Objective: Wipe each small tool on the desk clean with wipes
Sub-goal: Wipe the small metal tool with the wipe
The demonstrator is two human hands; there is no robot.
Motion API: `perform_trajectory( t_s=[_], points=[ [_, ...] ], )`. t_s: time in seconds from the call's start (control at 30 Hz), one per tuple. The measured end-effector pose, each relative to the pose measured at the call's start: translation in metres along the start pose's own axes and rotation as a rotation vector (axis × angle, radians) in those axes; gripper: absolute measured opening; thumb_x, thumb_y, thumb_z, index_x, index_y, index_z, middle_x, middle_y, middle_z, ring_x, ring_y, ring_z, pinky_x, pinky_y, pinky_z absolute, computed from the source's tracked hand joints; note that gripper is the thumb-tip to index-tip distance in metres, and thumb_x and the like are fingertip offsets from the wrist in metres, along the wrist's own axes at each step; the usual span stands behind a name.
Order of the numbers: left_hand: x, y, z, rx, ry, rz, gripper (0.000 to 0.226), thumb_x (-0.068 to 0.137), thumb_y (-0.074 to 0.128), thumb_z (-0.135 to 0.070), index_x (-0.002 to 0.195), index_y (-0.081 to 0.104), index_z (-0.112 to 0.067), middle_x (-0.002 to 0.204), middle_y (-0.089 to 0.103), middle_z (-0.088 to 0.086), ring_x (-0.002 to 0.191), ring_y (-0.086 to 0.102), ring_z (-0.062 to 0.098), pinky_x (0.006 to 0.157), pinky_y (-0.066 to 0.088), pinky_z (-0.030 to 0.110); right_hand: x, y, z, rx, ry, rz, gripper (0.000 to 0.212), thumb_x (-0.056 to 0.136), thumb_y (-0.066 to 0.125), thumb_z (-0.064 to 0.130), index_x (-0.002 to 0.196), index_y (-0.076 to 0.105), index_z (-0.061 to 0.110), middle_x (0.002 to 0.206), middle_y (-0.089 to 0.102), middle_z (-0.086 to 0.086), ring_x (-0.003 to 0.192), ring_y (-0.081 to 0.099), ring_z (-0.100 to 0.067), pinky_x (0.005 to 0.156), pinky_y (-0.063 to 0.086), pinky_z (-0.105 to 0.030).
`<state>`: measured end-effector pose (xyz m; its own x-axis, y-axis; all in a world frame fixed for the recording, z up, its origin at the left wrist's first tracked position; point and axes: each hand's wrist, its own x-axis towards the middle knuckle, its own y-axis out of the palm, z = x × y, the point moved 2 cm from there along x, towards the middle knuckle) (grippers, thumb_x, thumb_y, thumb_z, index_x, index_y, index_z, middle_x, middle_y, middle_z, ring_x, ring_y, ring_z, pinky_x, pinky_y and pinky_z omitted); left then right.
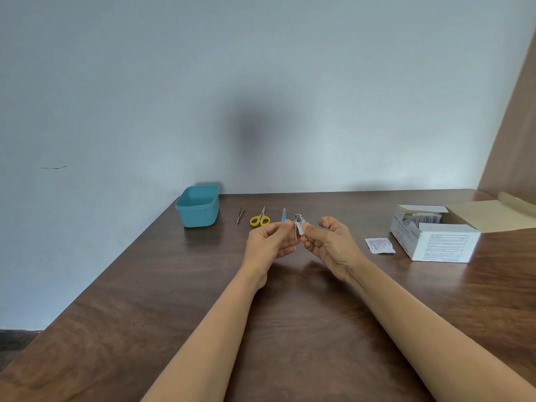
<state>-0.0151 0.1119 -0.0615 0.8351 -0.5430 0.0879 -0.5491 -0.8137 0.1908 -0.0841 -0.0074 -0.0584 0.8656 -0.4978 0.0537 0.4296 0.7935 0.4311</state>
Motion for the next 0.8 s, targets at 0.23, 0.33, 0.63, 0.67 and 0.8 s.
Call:
perform_trajectory(
  t_s=[0.23,0.33,0.63,0.67,0.8],
  points=[
    [0.0011,-0.004,-0.0008,-0.041,-0.028,0.123,0.018,0.095,0.056,-0.022,0.097,0.074,-0.017,0.102,0.074,-0.005,0.095,0.065,0.009,0.088,0.053,0.025,-0.0014,0.004,-0.0019,-0.095,0.014,0.1,0.036,0.085,0.064,-0.001,0.08,0.035,0.018,0.063,0.064,-0.008,0.055,0.055,-0.015,0.057,0.049,-0.023],
    [0.001,-0.006,-0.002,-0.085,-0.042,0.129,0.018,0.095,0.056,-0.017,0.089,0.073,-0.019,0.089,0.074,-0.005,0.089,0.064,0.01,0.09,0.049,0.027,-0.0028,0.0057,-0.0033,-0.124,0.021,0.128,0.034,0.086,0.064,-0.001,0.08,0.036,0.018,0.063,0.063,-0.008,0.056,0.054,-0.016,0.058,0.048,-0.023],
    [0.0024,-0.0081,-0.0013,-0.189,-0.07,0.119,0.033,0.095,0.054,-0.013,0.073,0.079,-0.019,0.078,0.074,-0.004,0.074,0.066,0.006,0.078,0.051,0.022,-0.0027,0.0094,-0.0054,-0.13,-0.012,0.146,0.036,0.086,0.063,-0.002,0.078,0.035,0.019,0.062,0.063,-0.008,0.052,0.055,-0.012,0.055,0.048,-0.021],
    [0.0025,-0.0078,-0.0013,-0.197,-0.068,0.117,0.032,0.095,0.054,-0.014,0.075,0.078,-0.018,0.078,0.075,-0.004,0.074,0.065,0.005,0.078,0.051,0.021,-0.003,0.0094,-0.0056,-0.133,-0.017,0.148,0.036,0.086,0.064,-0.003,0.078,0.036,0.019,0.062,0.062,-0.008,0.053,0.055,-0.013,0.055,0.047,-0.021],
    [0.004,-0.0077,-0.0013,-0.229,-0.056,0.1,0.019,0.095,0.054,-0.016,0.087,0.071,-0.013,0.08,0.075,-0.004,0.073,0.065,0.005,0.077,0.05,0.022,-0.0041,0.0096,-0.0076,-0.168,-0.039,0.159,0.037,0.085,0.064,-0.004,0.075,0.037,0.019,0.063,0.062,-0.009,0.056,0.053,-0.016,0.055,0.047,-0.022]
  ],
)
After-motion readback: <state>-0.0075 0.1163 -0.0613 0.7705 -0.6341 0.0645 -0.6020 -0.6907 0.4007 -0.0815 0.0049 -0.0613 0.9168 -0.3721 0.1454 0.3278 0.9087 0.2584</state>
